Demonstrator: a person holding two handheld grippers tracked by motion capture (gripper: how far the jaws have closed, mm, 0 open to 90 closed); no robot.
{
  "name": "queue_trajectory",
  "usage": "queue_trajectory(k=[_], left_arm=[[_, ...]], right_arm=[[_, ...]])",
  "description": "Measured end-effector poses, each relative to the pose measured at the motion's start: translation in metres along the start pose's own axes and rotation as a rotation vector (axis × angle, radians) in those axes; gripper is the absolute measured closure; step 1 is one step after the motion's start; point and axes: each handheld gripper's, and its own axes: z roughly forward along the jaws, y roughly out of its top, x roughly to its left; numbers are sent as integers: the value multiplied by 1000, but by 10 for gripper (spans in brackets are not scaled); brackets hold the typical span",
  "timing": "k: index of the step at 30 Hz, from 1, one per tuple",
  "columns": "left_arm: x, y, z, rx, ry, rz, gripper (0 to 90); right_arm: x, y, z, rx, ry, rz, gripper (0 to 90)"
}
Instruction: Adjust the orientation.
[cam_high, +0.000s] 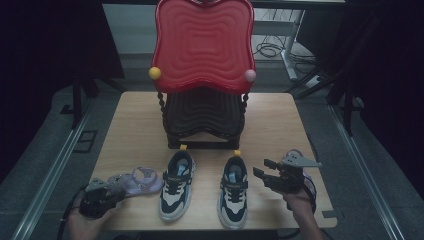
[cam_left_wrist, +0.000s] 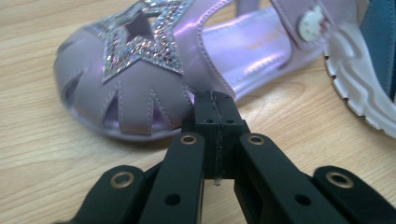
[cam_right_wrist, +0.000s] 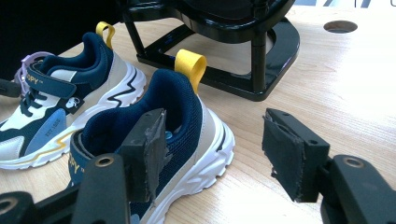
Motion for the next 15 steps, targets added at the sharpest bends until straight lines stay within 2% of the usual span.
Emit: queue_trajectory(k=[4,5,7,15], left_arm=[[7,-1,-3,4,30,-11,898],[11,-2,-4,9,55,-13,897],[14,-3,-4,4,63,-22,898],[23,0,-3,-6,23,-48,897]], right_arm=[[0,0,0,2,2,1,403],[0,-1,0,3,3,2,403],[0,-1,1,4,3,1,403],[-1,-2,1,6,1,3,403]])
